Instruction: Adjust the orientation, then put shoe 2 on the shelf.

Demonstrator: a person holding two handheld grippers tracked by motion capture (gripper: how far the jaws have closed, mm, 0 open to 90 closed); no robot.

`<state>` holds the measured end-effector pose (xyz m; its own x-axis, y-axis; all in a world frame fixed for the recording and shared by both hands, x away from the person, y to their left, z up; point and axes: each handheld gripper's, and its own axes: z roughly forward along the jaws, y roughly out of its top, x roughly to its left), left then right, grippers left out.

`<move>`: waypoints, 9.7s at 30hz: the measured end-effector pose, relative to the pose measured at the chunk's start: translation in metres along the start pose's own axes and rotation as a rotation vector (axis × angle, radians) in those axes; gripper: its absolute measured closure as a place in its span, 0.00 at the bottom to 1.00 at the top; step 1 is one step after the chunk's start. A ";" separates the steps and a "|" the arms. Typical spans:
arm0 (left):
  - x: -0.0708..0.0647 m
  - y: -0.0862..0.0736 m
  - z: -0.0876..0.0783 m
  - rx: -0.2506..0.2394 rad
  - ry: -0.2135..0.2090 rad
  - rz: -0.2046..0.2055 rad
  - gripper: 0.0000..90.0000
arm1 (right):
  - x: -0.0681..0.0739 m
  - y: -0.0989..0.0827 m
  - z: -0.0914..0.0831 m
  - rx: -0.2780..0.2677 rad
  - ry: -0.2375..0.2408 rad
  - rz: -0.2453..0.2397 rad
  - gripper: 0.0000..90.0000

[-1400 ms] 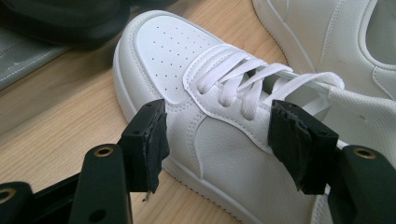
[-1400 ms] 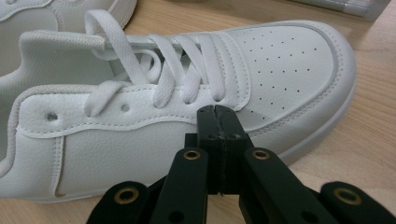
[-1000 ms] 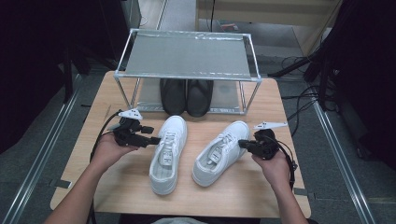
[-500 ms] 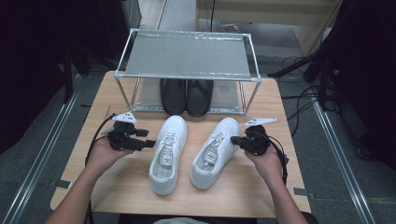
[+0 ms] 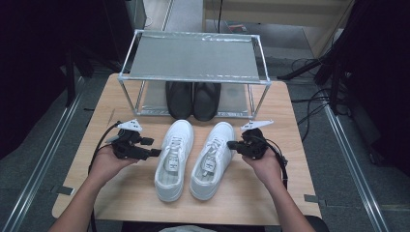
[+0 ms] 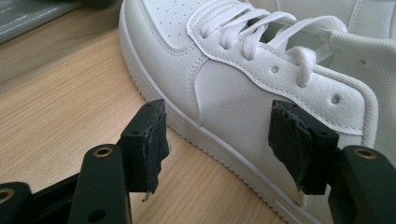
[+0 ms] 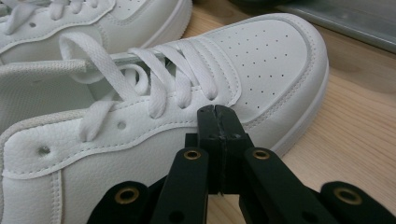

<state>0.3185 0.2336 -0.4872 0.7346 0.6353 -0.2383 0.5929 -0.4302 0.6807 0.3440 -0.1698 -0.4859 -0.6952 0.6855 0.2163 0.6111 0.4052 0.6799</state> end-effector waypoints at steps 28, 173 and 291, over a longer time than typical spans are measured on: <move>-0.009 0.001 0.019 0.083 -0.077 -0.039 0.89 | 0.023 0.010 0.022 -0.015 0.036 -0.053 1.00; 0.001 0.021 -0.011 -0.113 -0.059 -0.018 0.45 | 0.138 -0.020 0.017 -0.119 -0.234 -0.027 0.71; 0.023 -0.013 -0.033 -0.100 0.025 -0.083 0.44 | 0.016 0.345 0.009 -0.251 -0.481 0.331 0.85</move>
<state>0.3167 0.2750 -0.4793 0.6749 0.6827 -0.2802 0.6148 -0.3101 0.7252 0.5470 -0.0142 -0.2541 -0.2011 0.9690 0.1436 0.6168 0.0113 0.7870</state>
